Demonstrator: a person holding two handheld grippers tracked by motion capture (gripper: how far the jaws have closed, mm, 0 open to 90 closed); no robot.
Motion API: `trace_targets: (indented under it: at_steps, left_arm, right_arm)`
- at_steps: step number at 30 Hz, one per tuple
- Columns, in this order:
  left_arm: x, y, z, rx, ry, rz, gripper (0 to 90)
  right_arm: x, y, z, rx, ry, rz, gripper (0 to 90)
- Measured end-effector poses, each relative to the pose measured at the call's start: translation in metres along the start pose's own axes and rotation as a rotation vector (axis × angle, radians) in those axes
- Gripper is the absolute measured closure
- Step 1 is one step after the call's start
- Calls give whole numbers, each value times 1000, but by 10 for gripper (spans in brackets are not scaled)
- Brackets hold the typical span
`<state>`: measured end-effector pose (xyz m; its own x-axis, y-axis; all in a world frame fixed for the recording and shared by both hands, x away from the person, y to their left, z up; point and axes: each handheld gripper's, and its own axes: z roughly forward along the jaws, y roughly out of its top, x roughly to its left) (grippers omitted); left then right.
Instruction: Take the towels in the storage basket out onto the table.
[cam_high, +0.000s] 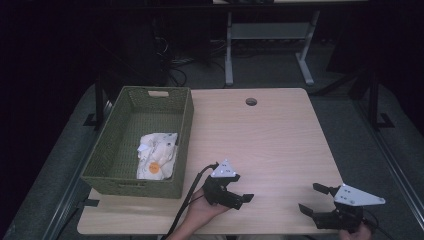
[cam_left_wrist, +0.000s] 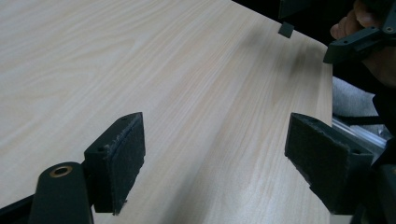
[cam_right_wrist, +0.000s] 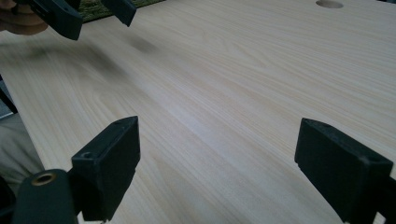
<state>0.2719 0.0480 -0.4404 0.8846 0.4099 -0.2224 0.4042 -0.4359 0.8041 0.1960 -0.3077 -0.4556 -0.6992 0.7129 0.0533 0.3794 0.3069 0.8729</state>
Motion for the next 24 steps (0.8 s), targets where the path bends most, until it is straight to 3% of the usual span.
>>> trace_targets:
  at_steps: [5,8,12,19,24]
  left_arm:
    - [3,12,-6,45,-33,46,206]
    - [4,21,-11,85,-31,109,209]
    - [7,33,-21,116,-40,145,210]
    - [13,55,-39,137,-56,169,222]
    - [26,69,-54,138,-98,145,230]
  right_arm:
    - [0,1,2,0,7,-5,138]
    - [0,1,1,4,9,-4,138]
    - [1,2,-1,-3,7,-12,138]
    - [0,3,1,3,9,-17,138]
    - [1,3,1,-2,12,-18,138]
